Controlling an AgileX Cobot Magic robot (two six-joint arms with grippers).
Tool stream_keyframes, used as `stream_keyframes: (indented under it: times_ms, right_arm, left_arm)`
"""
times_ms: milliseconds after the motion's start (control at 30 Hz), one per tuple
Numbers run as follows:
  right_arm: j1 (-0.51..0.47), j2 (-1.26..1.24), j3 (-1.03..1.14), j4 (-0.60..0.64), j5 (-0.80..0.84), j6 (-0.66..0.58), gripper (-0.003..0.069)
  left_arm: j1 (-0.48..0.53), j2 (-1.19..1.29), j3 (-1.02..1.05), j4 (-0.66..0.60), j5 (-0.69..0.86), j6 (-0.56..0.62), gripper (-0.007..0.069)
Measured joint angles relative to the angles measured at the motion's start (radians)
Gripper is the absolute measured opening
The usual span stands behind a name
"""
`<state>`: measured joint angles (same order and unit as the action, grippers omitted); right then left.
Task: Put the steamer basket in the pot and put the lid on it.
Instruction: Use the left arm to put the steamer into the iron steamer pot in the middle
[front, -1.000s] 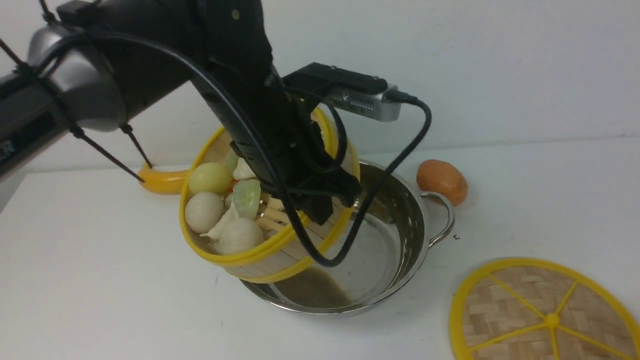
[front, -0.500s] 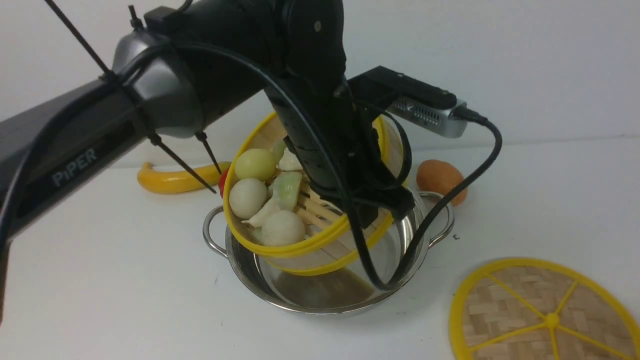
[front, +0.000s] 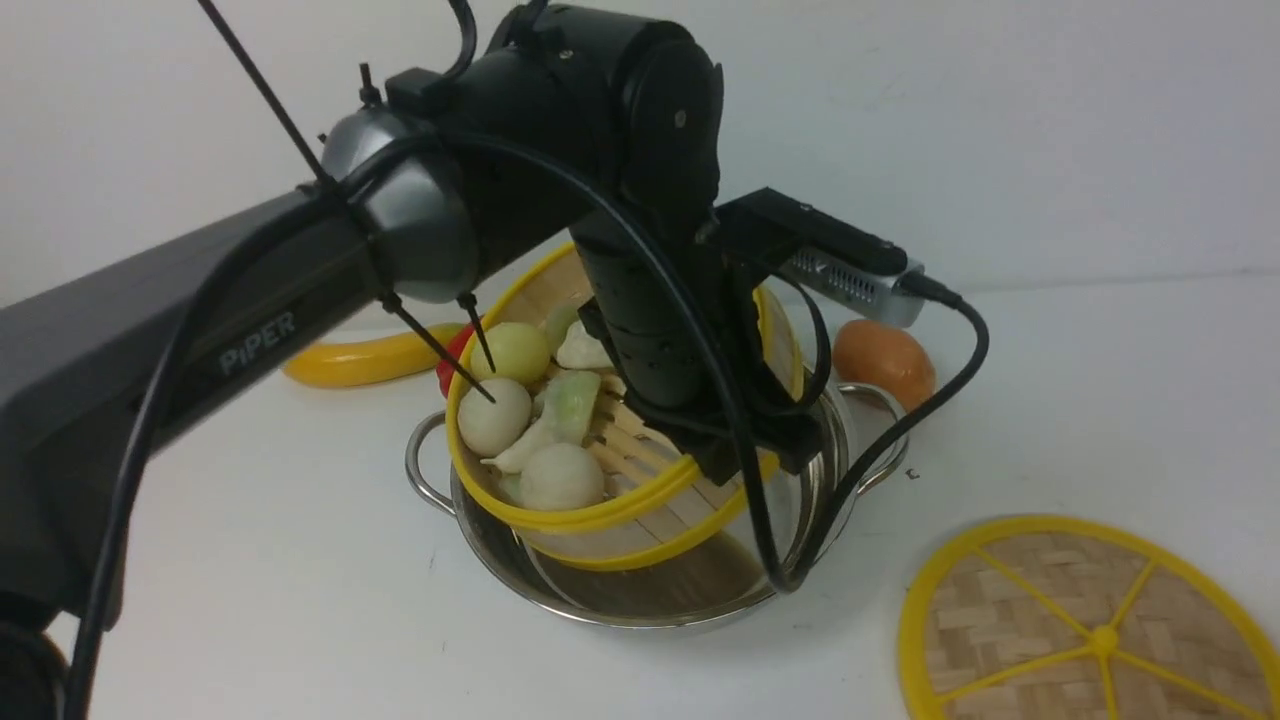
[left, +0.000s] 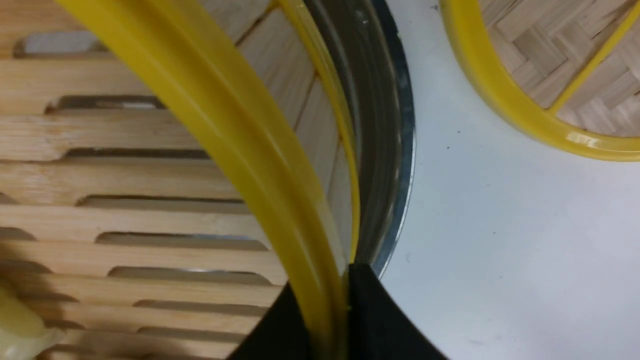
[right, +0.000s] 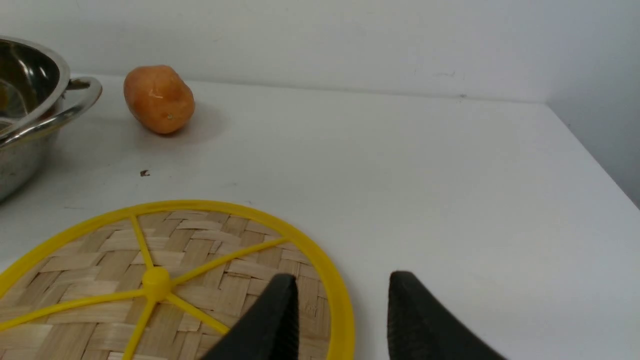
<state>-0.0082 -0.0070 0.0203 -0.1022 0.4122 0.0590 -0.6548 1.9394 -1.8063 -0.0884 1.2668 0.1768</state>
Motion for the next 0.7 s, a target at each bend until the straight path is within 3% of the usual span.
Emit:
stream_keyframes:
  times_ms: [700]
  right_arm:
    - [0.000,0.000,0.000,0.000,0.000,0.000,0.0241]
  left_arm:
    - [0.000,0.068,0.000,0.003,-0.016,0.000,0.0048]
